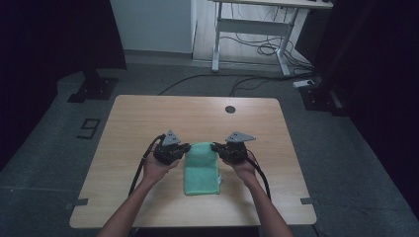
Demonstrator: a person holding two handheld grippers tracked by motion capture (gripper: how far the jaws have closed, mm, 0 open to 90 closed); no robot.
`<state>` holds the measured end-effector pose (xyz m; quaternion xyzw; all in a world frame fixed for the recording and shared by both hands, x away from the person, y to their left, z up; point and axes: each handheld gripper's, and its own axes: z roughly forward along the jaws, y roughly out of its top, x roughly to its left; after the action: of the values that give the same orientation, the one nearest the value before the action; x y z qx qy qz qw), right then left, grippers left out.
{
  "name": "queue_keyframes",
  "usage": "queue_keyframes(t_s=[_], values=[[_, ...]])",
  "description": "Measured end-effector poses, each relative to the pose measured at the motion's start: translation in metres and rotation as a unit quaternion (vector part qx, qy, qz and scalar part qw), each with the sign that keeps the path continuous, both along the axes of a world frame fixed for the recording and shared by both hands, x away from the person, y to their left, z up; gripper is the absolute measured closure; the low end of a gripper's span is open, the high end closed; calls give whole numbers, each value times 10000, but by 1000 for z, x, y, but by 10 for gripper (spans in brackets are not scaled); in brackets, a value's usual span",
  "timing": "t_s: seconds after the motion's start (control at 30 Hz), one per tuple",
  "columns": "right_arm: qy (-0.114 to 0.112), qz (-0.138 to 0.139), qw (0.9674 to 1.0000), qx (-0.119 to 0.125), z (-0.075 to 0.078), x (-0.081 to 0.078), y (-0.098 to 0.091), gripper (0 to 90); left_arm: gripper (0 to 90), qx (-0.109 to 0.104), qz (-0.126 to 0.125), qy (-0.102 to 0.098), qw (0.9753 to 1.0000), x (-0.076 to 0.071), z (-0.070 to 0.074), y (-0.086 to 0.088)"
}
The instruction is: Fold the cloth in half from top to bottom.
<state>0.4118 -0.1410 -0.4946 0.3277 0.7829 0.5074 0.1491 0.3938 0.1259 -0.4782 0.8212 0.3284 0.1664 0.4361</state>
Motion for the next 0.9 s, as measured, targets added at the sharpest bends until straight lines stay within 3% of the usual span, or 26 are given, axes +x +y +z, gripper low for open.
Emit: queue_keyframes(t_s=[0.43, 0.9], values=[[66, 59, 9999, 49, -7, -11, 1, 832, 854, -130, 34, 139, 9998, -8, -7, 4], [102, 182, 9996, 205, -14, -30, -9, 832, 853, -138, -131, 202, 9996, -32, -9, 1]])
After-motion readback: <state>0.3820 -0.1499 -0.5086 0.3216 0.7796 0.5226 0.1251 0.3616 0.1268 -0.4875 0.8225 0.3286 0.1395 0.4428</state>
